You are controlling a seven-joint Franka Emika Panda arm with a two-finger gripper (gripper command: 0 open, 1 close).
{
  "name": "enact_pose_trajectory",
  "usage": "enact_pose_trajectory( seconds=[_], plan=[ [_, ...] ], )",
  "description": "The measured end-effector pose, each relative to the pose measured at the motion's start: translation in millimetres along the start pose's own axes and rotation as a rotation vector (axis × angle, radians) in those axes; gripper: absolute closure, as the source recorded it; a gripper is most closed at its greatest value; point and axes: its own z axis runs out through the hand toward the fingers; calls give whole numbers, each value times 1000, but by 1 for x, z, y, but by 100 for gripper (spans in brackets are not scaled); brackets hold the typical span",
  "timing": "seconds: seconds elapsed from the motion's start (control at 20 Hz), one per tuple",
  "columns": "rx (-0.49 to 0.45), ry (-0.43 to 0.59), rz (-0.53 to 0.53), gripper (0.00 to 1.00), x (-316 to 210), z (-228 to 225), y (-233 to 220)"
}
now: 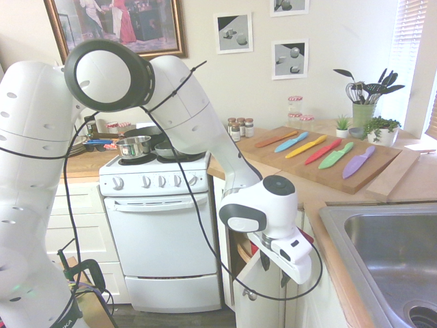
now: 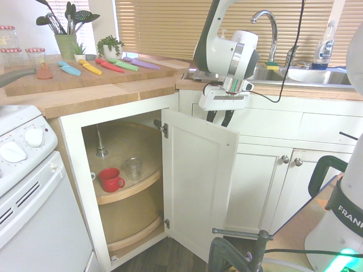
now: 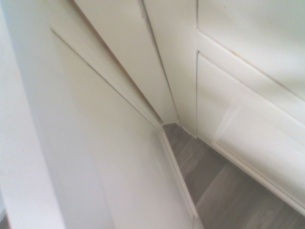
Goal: Close the cabinet
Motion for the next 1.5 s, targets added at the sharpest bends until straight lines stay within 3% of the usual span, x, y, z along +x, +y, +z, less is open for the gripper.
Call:
enact_pose_trajectory(
  seconds=[0.75, 1.15, 1.5],
  plan=[
    [-34, 10, -31, 100, -6, 10, 8],
    [-73, 68, -61, 100, -32, 2, 33],
    [-98, 97, -152, 100, -73, -20, 4]
  ],
)
